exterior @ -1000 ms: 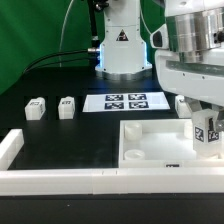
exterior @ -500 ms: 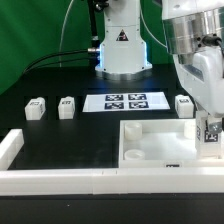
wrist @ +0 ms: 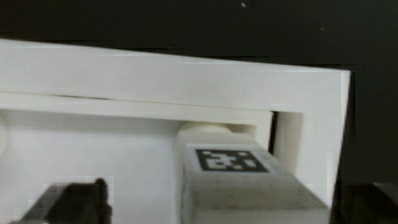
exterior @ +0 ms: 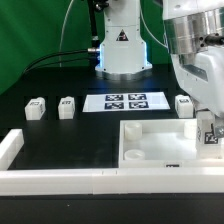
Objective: Assemble one leg
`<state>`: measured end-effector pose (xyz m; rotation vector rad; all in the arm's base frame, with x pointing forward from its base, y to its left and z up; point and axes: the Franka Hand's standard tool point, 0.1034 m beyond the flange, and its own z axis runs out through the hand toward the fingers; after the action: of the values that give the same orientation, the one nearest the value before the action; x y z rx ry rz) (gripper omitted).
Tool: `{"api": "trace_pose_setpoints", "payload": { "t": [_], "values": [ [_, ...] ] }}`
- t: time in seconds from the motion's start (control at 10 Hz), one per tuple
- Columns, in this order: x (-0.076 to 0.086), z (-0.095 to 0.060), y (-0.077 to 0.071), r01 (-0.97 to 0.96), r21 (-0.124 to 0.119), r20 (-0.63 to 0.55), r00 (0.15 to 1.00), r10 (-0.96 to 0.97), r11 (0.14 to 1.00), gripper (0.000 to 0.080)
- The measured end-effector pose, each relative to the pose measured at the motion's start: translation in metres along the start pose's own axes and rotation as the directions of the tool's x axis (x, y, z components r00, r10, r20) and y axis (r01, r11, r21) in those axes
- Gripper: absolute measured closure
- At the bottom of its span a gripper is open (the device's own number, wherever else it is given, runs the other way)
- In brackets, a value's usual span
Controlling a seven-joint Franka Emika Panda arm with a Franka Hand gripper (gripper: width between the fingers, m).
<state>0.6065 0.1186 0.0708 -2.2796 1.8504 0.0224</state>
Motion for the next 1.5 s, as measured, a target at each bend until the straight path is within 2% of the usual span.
{"api": "trace_pose_setpoints", "payload": {
  "t": [0.3,0.6,1.0,1.1,1.2,1.3,1.5],
  "values": [
    [0.0012,0.0003,-0.0001,0.327,-0.003,-0.001,0.945,-0.327,0.945,0.0151],
    [0.0002,0.0009,0.0003,0.590,-0.007,-0.001,0.808,-0.590,0.808,0.0151],
    [-0.0012,0.0008,-0.0004,0.879,-0.044,-0.007,0.474,-0.880,0.474,0.0151],
    [-0.0014,0.0007,-0.0007,0.931,-0.058,-0.005,0.360,-0.933,0.360,0.0151],
    [-0.0030,0.0012,-0.0007,0.956,-0.070,-0.002,0.284,-0.959,0.283,0.0151],
    [-0.0054,0.0022,-0.0008,0.983,-0.089,0.006,0.162,-0.987,0.160,0.0151],
    [-0.0029,0.0044,0.0004,0.994,-0.094,0.015,0.061,-0.998,0.060,0.0151]
  ]
}}
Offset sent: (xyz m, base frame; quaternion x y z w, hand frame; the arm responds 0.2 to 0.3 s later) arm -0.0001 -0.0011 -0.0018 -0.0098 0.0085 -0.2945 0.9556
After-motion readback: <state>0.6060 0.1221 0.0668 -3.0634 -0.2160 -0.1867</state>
